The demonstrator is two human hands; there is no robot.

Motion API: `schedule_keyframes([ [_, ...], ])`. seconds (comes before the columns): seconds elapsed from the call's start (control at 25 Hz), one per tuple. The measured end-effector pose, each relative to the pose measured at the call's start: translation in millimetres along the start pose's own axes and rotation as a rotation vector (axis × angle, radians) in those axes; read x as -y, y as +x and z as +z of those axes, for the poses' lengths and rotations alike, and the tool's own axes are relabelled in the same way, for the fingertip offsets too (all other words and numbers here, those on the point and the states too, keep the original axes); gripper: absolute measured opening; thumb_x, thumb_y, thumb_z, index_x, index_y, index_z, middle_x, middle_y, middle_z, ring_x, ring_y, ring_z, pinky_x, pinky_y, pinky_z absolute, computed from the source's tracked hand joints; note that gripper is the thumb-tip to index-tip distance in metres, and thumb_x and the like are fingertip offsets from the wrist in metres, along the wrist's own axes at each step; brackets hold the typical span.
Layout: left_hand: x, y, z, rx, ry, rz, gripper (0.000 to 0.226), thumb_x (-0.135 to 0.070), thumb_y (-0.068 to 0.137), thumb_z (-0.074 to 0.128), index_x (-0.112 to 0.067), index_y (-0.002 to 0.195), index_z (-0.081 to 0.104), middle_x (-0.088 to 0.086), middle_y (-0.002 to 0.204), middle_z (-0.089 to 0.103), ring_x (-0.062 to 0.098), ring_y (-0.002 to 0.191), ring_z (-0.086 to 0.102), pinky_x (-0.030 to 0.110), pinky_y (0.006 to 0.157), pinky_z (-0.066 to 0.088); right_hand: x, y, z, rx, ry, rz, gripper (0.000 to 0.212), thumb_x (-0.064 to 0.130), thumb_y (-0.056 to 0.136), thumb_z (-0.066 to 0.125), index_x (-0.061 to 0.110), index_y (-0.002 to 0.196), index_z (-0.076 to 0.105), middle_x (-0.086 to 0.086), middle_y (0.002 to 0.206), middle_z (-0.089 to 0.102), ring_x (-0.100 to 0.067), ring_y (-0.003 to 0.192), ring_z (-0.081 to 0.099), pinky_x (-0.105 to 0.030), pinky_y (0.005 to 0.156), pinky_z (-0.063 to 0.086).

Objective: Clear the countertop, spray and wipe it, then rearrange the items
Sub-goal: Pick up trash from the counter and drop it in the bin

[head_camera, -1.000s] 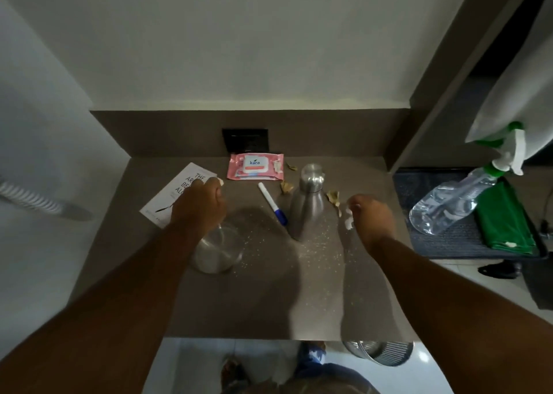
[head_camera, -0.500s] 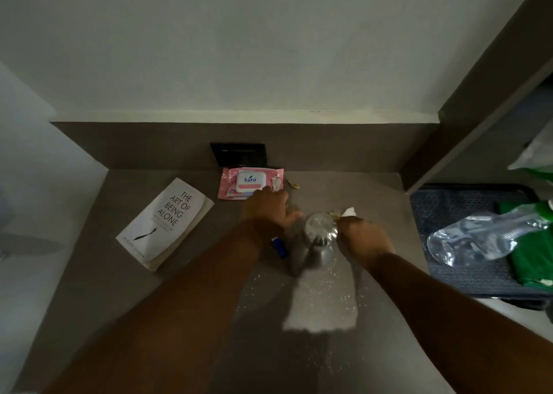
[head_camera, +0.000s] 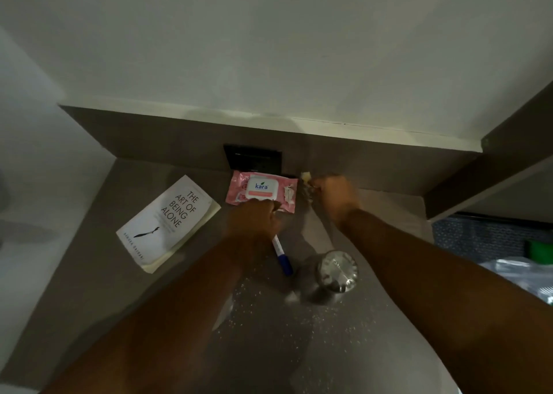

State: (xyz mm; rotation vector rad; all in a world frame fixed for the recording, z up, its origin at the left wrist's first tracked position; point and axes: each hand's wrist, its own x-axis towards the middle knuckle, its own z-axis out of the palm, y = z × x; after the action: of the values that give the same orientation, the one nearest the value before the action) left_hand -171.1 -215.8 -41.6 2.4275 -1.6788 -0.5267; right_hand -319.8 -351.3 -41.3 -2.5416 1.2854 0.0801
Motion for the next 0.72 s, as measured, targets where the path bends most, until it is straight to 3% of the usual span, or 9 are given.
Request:
schedule_keyframes([
  [0.2,19.2,4.7,-22.7,0.034,0.083,-0.094,0.031,-0.037,0.091,0.057,-0.019,0.116,0.062,0.003,0.113,0.062,0.017,0.096,0.062,0.034,0.085,0.054,15.2,15.5,24.3,0.088,-0.168,-0.061,0.024,0.025,0.097,0.051,0.019,0.116,0.065,-0.009,0.108,0.068,-0.028,0.093,0.068,-0.037,0.078,0.055],
  [0.4,-5.9,44.9,-21.1,0.095,0.105,-0.031,0.034,-0.027,0.096,0.054,-0.01,0.125,0.059,0.01,0.124,0.062,0.025,0.112,0.058,0.037,0.098,0.044,-13.1,-2.9,17.4,-0.005,-0.091,-0.019,0.023,0.026,0.09,0.056,0.024,0.107,0.072,-0.009,0.103,0.071,-0.03,0.092,0.068,-0.035,0.08,0.053],
  [0.56,-19.8,64.1,-15.0,0.03,0.076,0.106,0.018,-0.026,0.095,0.055,-0.014,0.109,0.058,0.01,0.101,0.068,0.023,0.09,0.064,0.034,0.082,0.051,-36.5,-42.3,15.3,-0.078,-0.061,0.065,0.021,0.025,0.09,0.052,0.022,0.099,0.071,-0.01,0.088,0.071,-0.031,0.077,0.067,-0.03,0.065,0.047],
  [0.64,-20.7,70.9,-10.3,0.017,0.116,0.169,0.026,-0.021,0.093,0.058,-0.016,0.118,0.052,0.009,0.091,0.067,0.023,0.082,0.066,0.035,0.073,0.053,-43.6,-57.3,17.9,-0.065,-0.029,0.115,0.02,0.023,0.091,0.052,0.021,0.099,0.07,-0.008,0.086,0.07,-0.028,0.074,0.066,-0.028,0.062,0.044],
  [0.72,-17.2,75.4,-3.1,0.071,0.171,0.248,0.038,-0.018,0.093,0.058,-0.018,0.13,0.048,0.009,0.096,0.068,0.024,0.086,0.067,0.035,0.074,0.052,-46.3,-68.8,21.7,-0.045,0.014,0.163,0.02,0.02,0.092,0.052,0.02,0.099,0.07,-0.006,0.085,0.069,-0.025,0.072,0.064,-0.026,0.06,0.043],
])
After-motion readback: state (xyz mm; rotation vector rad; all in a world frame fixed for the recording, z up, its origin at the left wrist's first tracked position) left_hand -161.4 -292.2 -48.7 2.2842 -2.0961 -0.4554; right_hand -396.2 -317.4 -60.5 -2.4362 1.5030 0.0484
